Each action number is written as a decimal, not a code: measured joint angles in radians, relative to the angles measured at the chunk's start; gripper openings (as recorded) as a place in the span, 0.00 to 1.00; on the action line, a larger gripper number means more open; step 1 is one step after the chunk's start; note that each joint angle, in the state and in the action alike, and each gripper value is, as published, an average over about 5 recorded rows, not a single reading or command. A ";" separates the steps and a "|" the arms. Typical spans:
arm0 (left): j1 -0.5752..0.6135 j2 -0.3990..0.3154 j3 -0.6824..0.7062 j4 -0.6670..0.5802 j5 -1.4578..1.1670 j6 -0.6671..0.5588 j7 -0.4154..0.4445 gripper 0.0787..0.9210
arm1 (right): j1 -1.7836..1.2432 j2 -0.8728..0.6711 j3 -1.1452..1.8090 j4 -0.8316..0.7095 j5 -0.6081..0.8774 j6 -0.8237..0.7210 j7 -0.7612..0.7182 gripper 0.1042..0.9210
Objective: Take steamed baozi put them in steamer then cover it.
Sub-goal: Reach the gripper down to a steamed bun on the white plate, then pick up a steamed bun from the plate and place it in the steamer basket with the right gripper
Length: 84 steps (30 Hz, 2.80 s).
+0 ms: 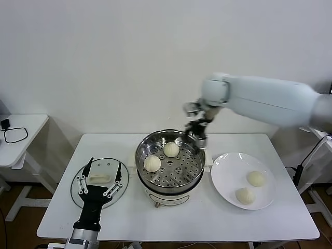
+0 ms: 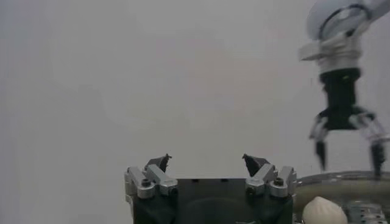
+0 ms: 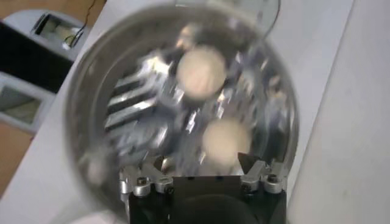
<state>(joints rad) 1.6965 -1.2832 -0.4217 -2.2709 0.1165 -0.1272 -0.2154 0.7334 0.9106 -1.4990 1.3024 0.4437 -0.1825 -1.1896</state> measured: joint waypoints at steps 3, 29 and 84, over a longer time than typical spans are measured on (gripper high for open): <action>0.003 -0.002 0.000 -0.001 0.001 0.000 0.000 0.88 | -0.030 -0.076 -0.008 0.008 -0.048 0.023 -0.013 0.88; 0.023 -0.015 -0.027 0.004 0.007 -0.012 0.001 0.88 | -0.413 -0.233 0.126 -0.038 -0.289 0.085 0.026 0.88; 0.011 -0.004 -0.020 -0.006 0.001 -0.013 -0.001 0.88 | -0.003 0.110 0.163 0.264 -0.369 0.622 0.012 0.62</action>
<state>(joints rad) 1.7079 -1.2876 -0.4416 -2.2766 0.1174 -0.1407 -0.2159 0.7304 1.0204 -1.3363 1.5668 0.0744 0.4399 -1.1776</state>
